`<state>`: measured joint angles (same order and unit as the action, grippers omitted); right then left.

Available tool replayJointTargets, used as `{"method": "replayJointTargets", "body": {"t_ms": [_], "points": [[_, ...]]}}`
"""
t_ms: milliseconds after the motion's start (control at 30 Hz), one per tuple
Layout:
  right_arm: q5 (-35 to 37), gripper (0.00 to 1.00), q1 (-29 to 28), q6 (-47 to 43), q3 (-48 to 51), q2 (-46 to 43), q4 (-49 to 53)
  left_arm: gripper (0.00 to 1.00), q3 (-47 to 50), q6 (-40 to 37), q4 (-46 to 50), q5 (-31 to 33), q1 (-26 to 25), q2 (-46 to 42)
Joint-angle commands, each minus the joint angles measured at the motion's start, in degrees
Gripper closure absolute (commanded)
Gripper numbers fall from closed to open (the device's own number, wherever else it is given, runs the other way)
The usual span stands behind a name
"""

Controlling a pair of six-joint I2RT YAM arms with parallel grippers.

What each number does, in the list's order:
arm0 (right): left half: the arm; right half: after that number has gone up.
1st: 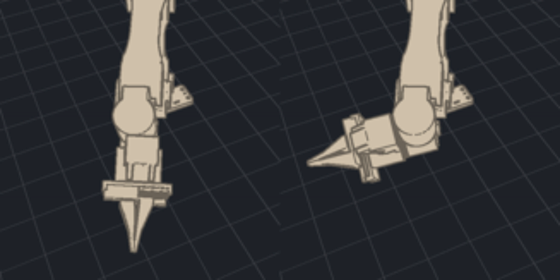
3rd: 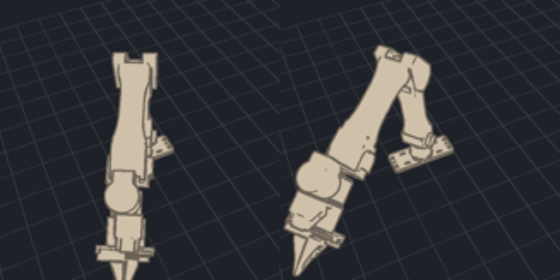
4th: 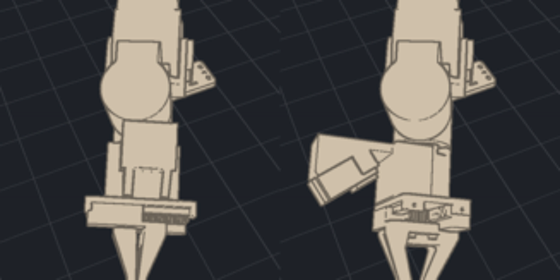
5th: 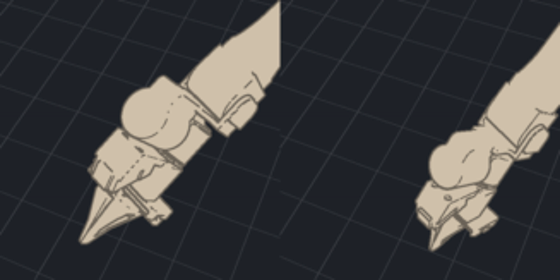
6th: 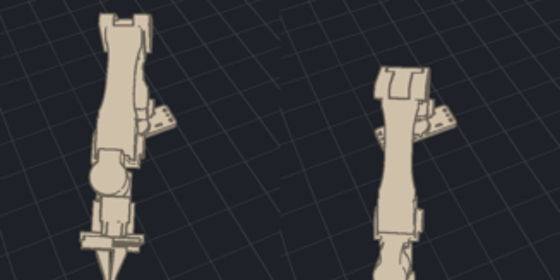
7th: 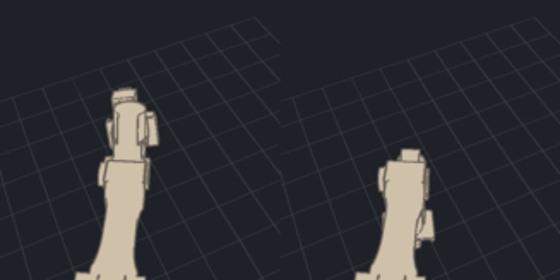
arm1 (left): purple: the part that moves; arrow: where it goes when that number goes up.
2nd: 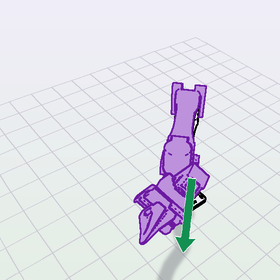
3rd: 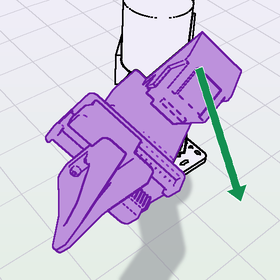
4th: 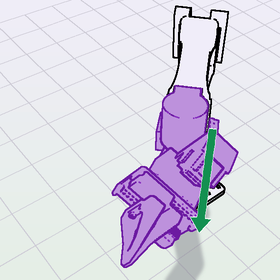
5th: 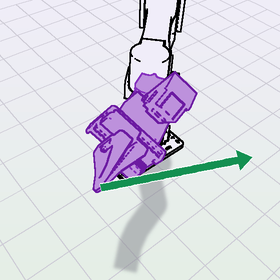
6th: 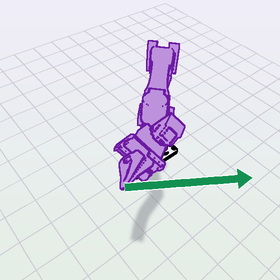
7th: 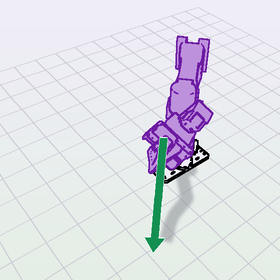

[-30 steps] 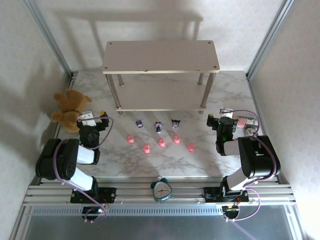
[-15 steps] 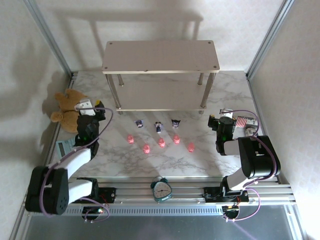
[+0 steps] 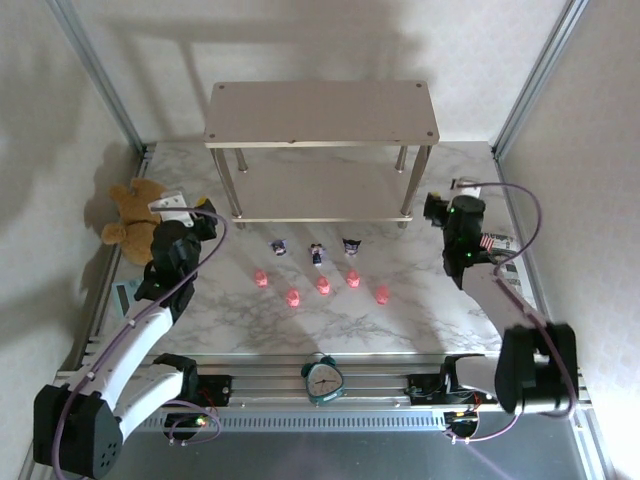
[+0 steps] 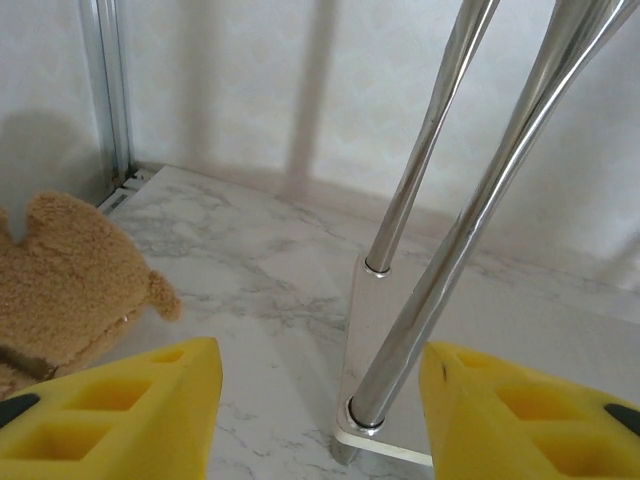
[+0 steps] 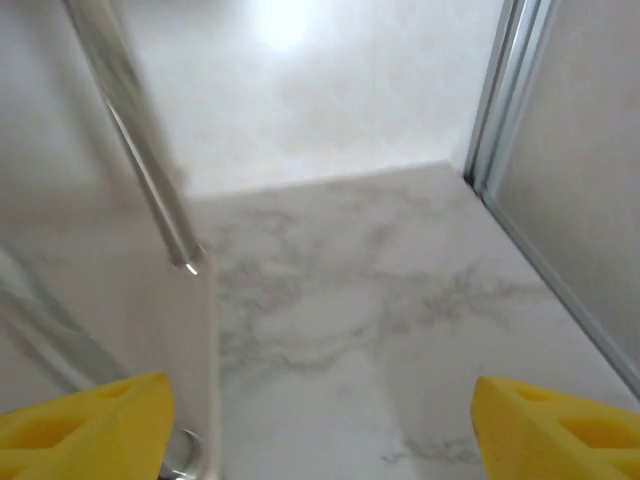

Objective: Place and organize the plastic toys onto the shelf

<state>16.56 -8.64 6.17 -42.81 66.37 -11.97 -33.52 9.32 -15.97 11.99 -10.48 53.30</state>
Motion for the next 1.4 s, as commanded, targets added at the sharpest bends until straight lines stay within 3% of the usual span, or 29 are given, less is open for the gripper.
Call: {"method": "replayJointTargets", "body": {"t_ms": [0, 167, 267, 533, 667, 967, 1367], "points": [[1.34, 0.21, -4.75, 5.54, -2.27, -4.47, 21.28, 0.46, -3.01, 2.46, 5.16, -0.9, -0.31, 0.41], [9.79, 0.17, -16.53, 14.34, -7.4, -6.7, 36.77, 0.47, -5.35, 4.9, 7.9, -1.83, -0.33, 3.97], [11.07, 0.15, -23.58, 20.95, -9.7, -4.83, 41.47, 0.47, -6.67, 6.07, 8.76, -3.7, -0.31, 5.78], [19.79, 0.12, -38.76, 32.87, -17.75, 11.6, 46.05, 0.46, -8.82, 6.1, 10.31, -7.52, -0.17, 7.69], [20.08, 0.09, -39.83, 37.2, -23.41, 20.51, 48.44, 0.46, -9.54, 5.73, 11.46, -8.69, 0.21, 7.27], [15.16, 0.06, -39.43, 40.77, -28.84, 31.78, 47.69, 0.45, -9.38, 4.13, 13.49, -9.94, 2.01, 5.82], [10.6, 0.12, -35.78, 40.35, -28.1, 37.05, 42.47, 0.45, -8.25, 3.77, 12.9, -11.54, 4.57, 5.63]]}}
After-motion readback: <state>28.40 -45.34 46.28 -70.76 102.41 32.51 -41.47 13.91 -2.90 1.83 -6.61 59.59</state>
